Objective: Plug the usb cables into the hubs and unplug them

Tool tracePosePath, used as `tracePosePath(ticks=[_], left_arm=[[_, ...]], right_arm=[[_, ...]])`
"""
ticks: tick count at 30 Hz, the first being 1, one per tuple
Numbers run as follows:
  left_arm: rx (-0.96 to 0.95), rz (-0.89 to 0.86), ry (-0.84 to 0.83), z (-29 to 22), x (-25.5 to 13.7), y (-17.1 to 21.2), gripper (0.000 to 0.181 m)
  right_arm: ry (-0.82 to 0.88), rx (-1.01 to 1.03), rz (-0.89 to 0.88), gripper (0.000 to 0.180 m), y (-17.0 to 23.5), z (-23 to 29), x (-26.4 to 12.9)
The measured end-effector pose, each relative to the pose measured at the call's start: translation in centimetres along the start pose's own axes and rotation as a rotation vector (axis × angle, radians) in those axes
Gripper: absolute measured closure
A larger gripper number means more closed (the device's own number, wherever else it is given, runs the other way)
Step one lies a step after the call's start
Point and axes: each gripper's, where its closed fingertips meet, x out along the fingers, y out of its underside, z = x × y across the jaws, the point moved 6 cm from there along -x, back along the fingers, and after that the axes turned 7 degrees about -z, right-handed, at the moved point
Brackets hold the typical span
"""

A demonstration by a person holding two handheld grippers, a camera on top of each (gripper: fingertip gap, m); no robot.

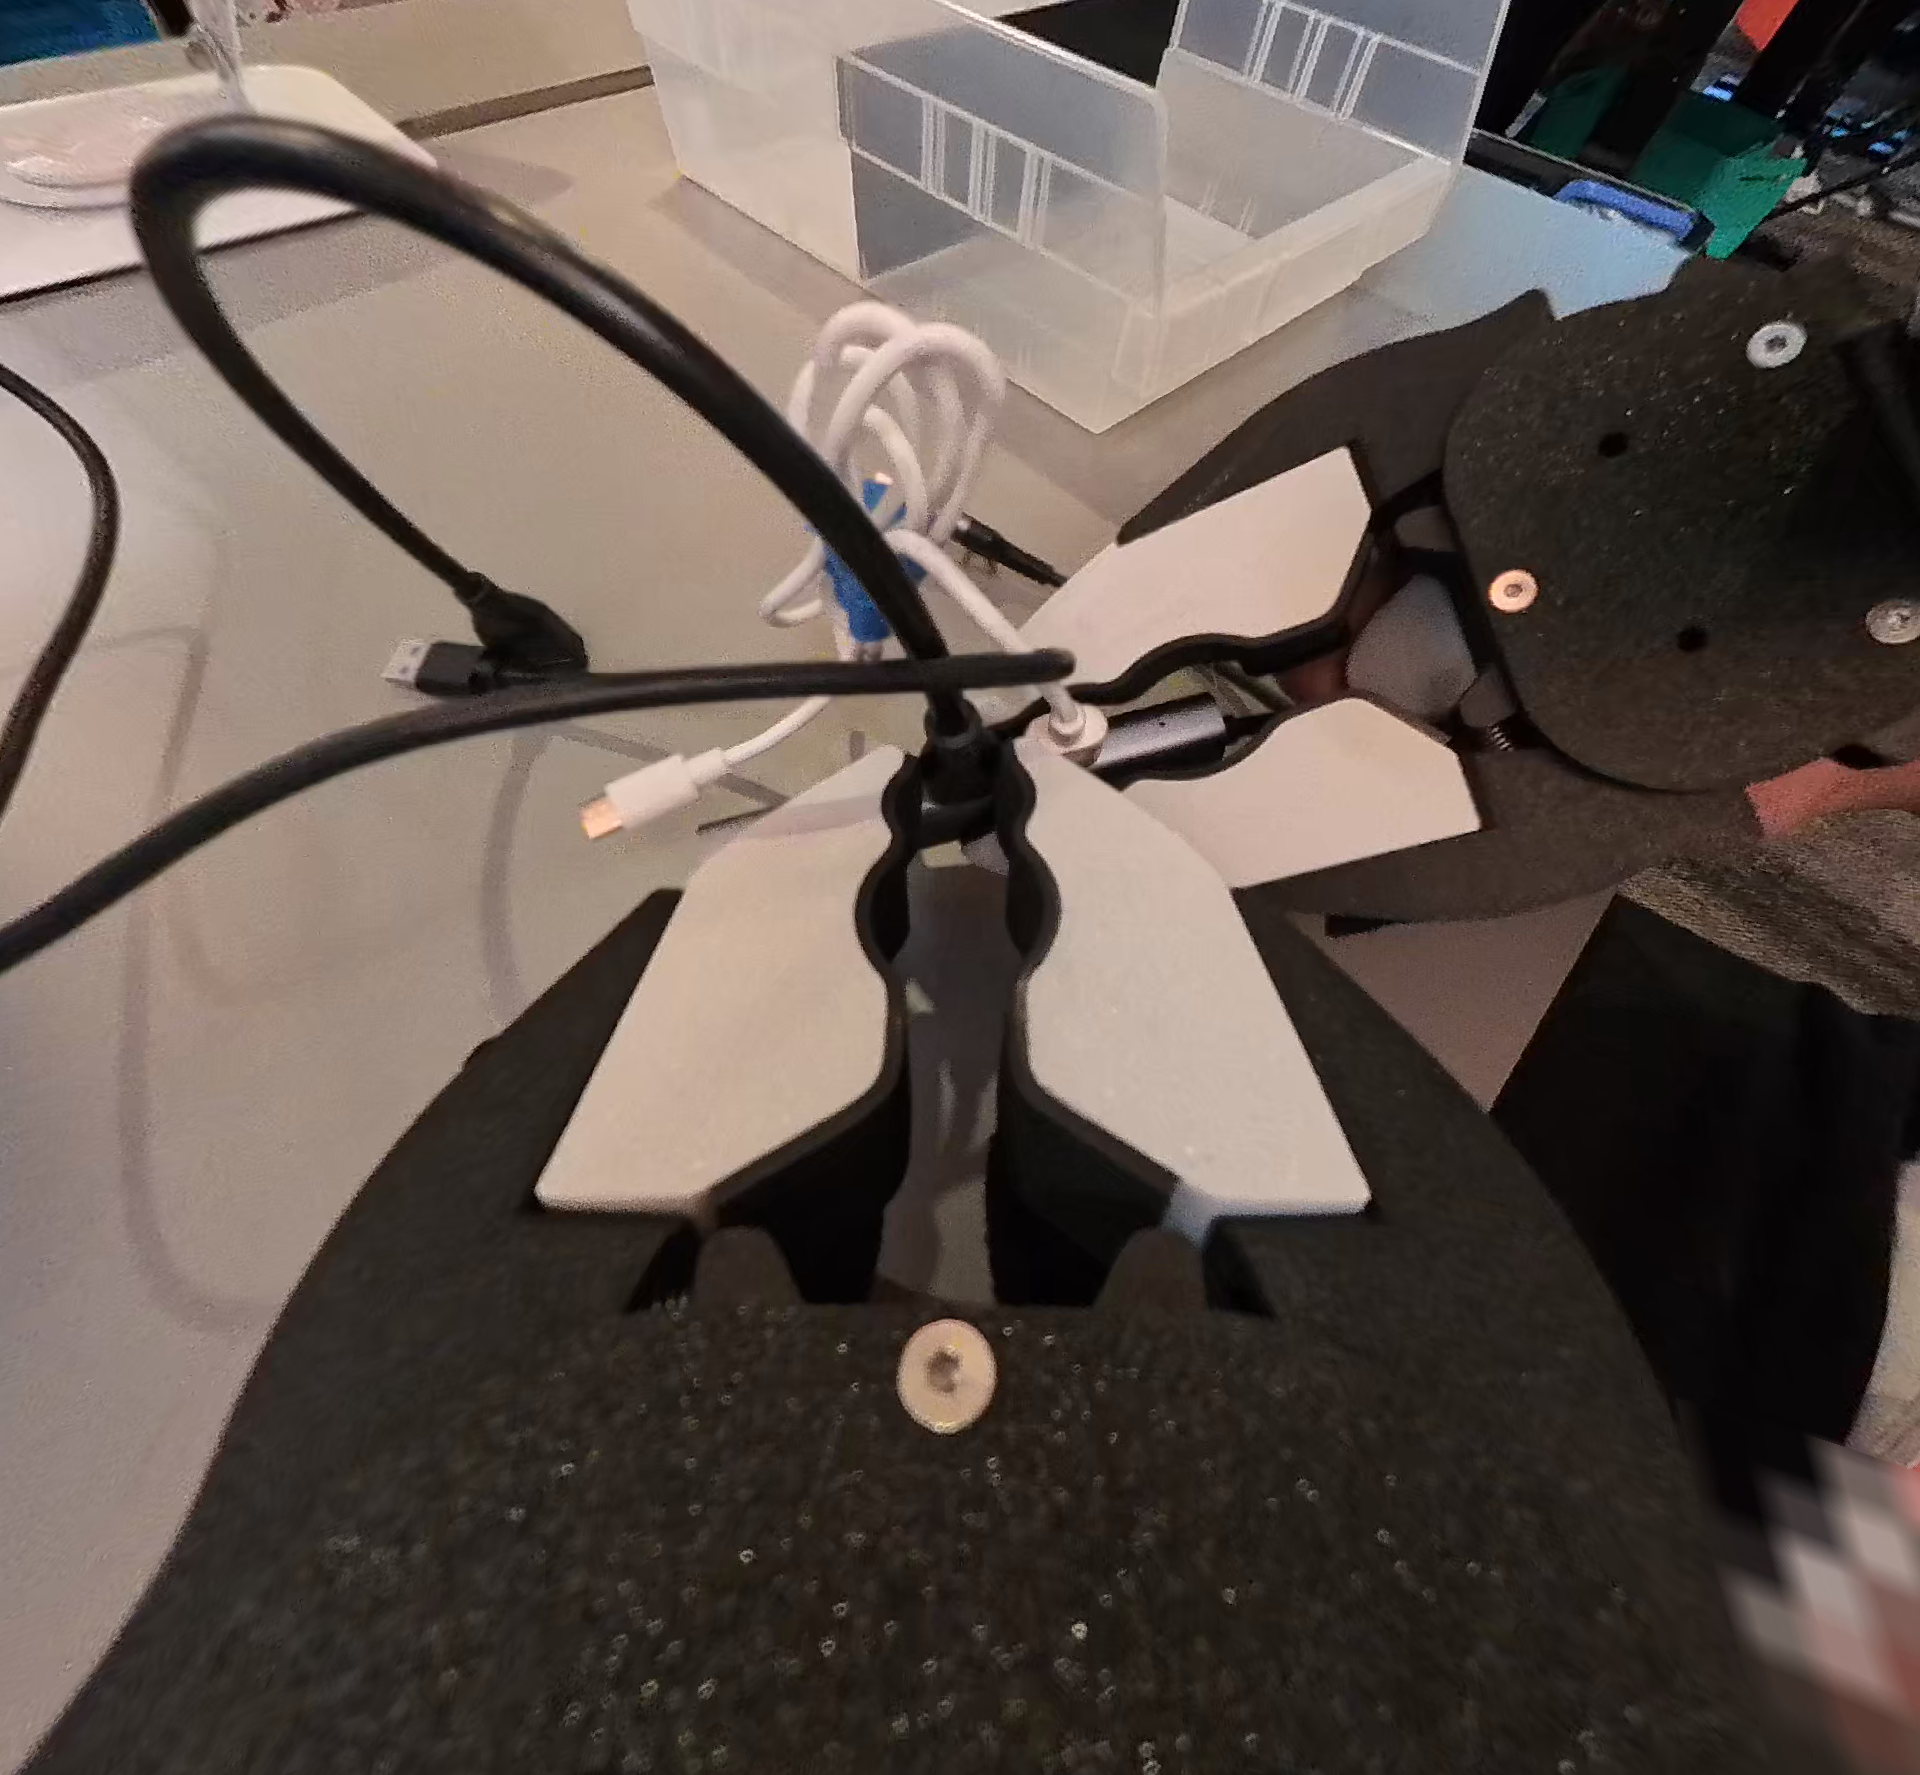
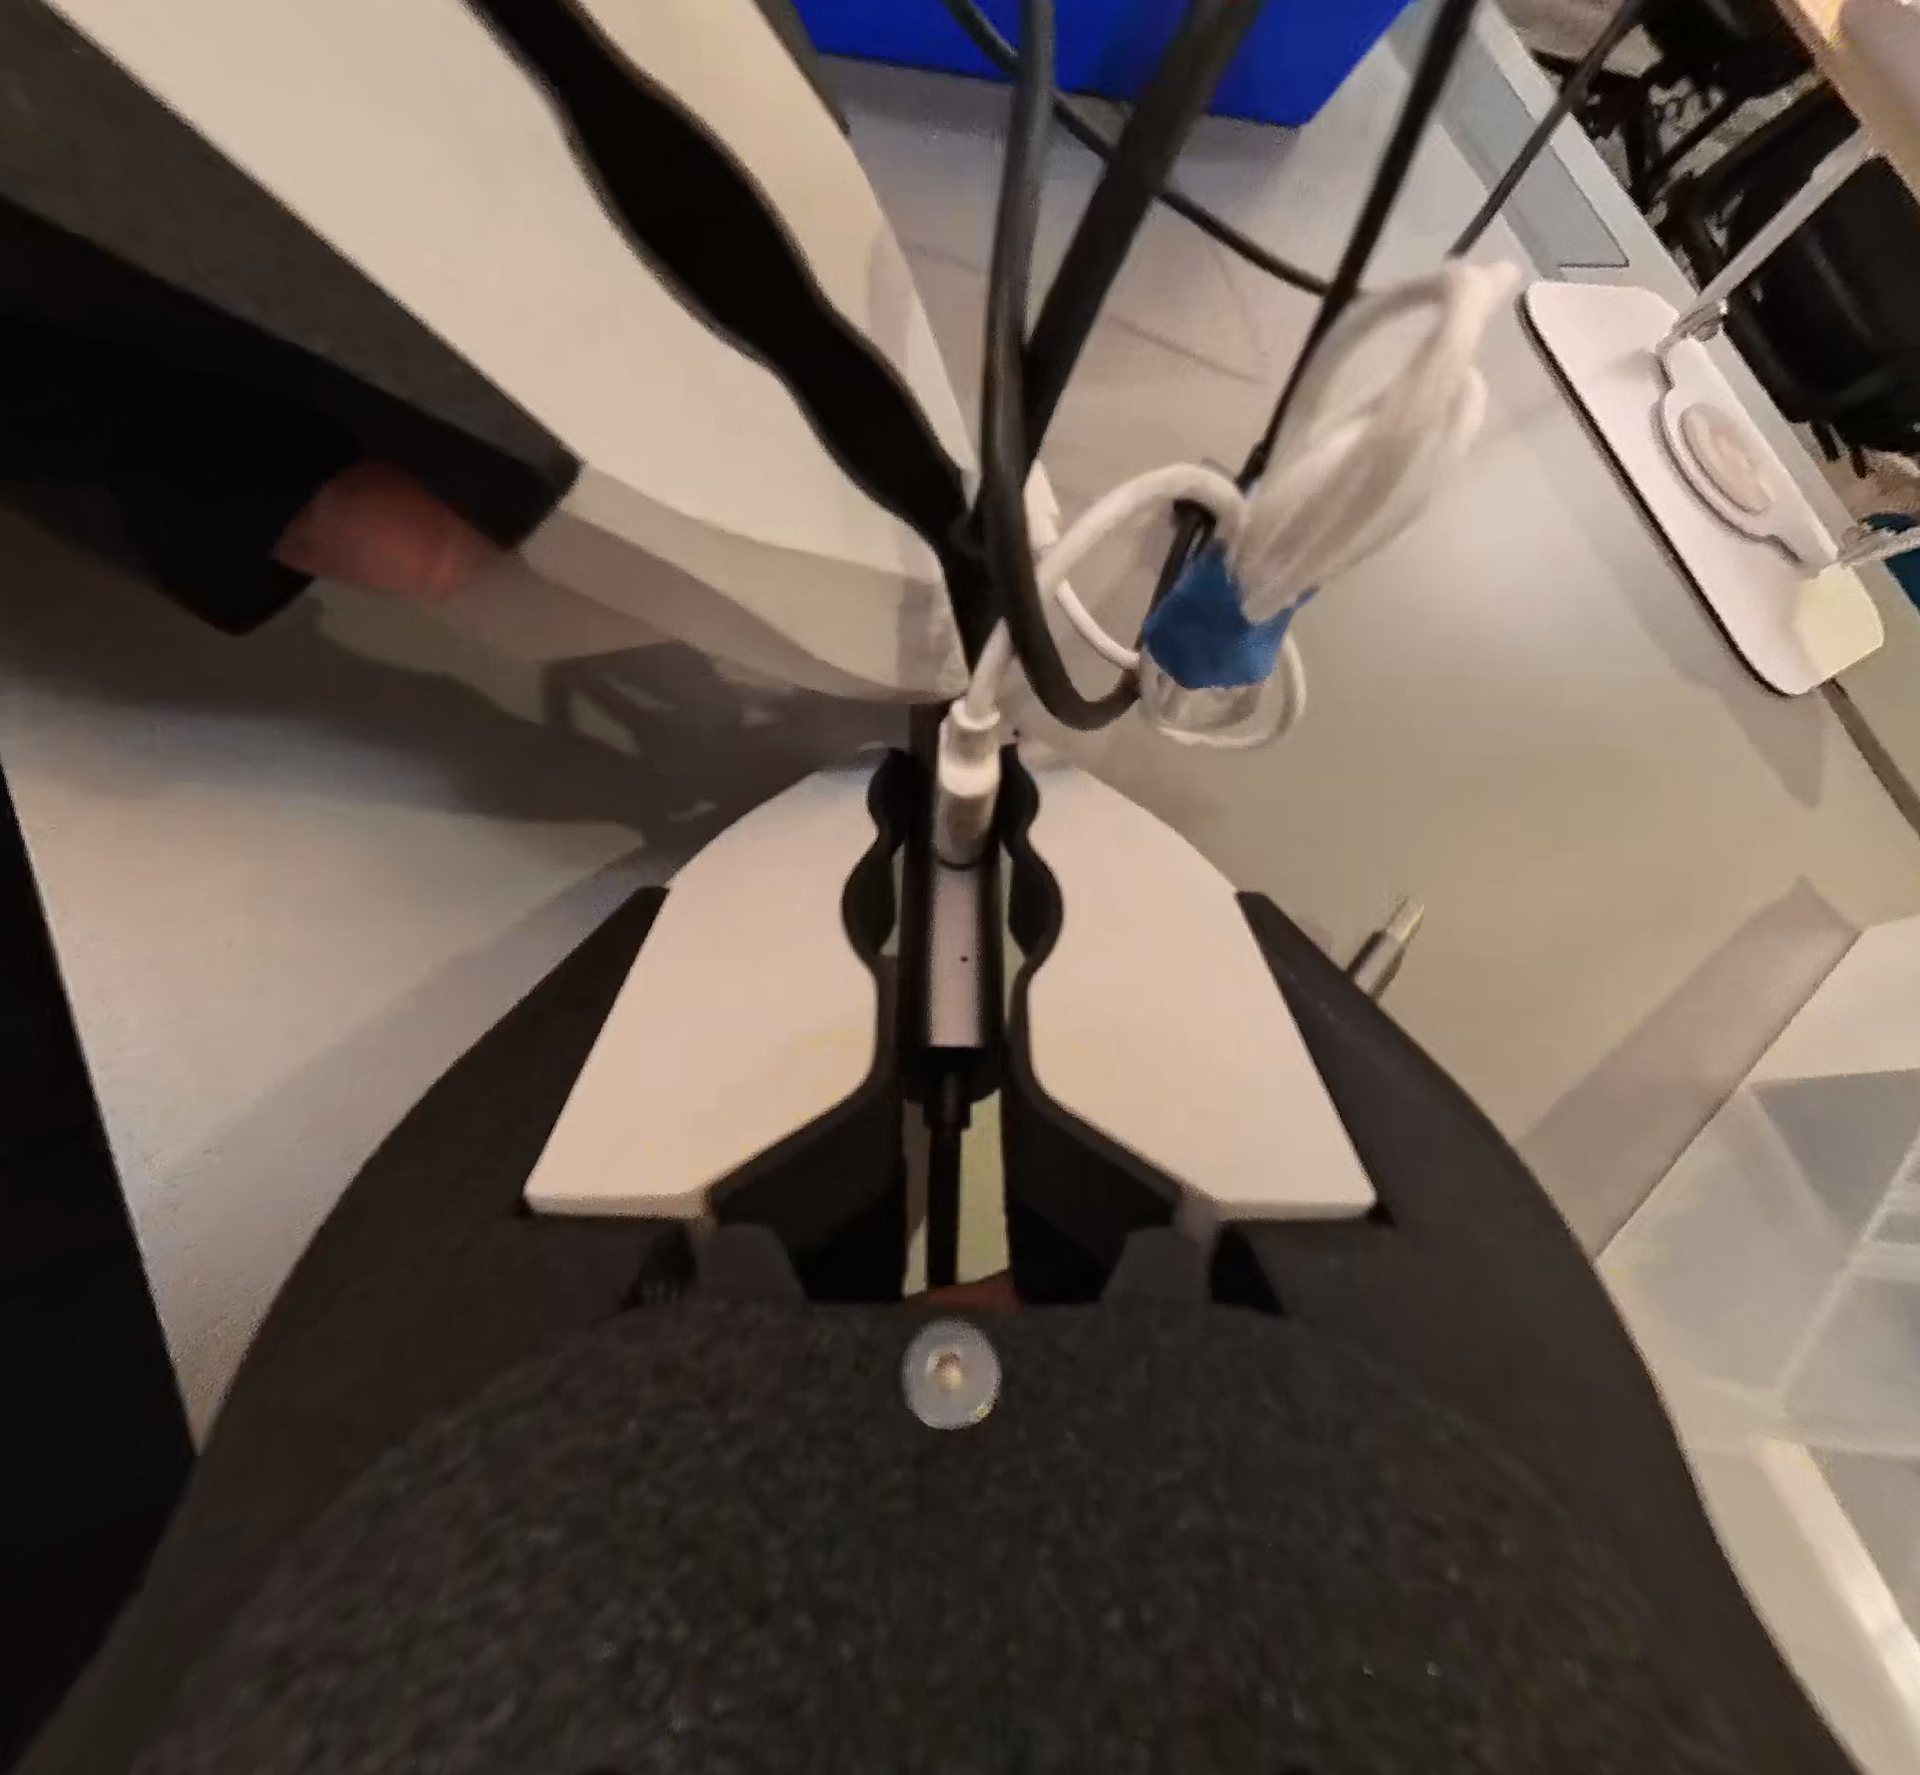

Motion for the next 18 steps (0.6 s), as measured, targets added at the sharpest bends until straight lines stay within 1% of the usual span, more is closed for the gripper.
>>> tracePosePath(ticks=[3, 6, 8, 9, 10, 11, 12, 13, 14, 16, 17, 18], left_arm=[[-0.031, -0.035, -0.004, 0.0, -0.5, -0.3, 0.168], [0.027, -0.039, -0.036, -0.3, -0.7, -0.4, 0.168], [0.008, -0.055, -0.036, -0.3, -0.8, -0.6, 0.172], [-0.006, -0.093, -0.011, -0.5, -1.3, -0.6, 0.174], [-0.005, -0.214, 0.011, -0.8, -2.3, -2.1, 0.176], [0.05, -0.248, -0.011, -0.9, -3.1, -3.3, 0.178], [0.122, -0.213, -0.079, -0.5, -3.5, -3.8, 0.18], [0.136, -0.15, -0.101, 0.0, -3.4, -3.1, 0.181], [0.073, -0.077, -0.087, 0.7, -3.0, -1.6, 0.181], [-0.093, 0.024, -0.003, 1.6, -2.2, 0.9, 0.181], [-0.131, 0.016, 0.019, 1.8, -1.9, 0.9, 0.177], [-0.141, -0.007, 0.027, 2.0, -1.7, 0.6, 0.173]], right_arm=[[-0.006, -0.039, -0.018, 0.163, -0.5, -0.2, -0.2], [0.048, -0.128, 0.007, 0.162, -0.8, -0.2, -0.2], [0.069, -0.121, -0.001, 0.162, -0.9, -0.4, -0.3], [0.089, -0.124, 0.01, 0.163, -1.0, -0.6, -0.3], [0.15, -0.149, 0.123, 0.163, 0.1, -1.4, -0.2], [0.176, -0.187, 0.183, 0.163, 1.5, -2.0, 0.0], [0.174, -0.145, 0.135, 0.163, 2.0, -2.5, -0.3], [0.178, -0.073, 0.11, 0.163, 1.8, -3.1, -1.0], [0.212, -0.073, 0.083, 0.163, 1.5, -3.8, -1.6], [0.253, -0.069, 0.05, 0.163, 0.9, -4.6, -2.2], [0.248, -0.062, 0.033, 0.164, 0.5, -4.5, -2.3], [0.239, -0.1, -0.009, 0.163, -0.1, -4.0, -2.4]])
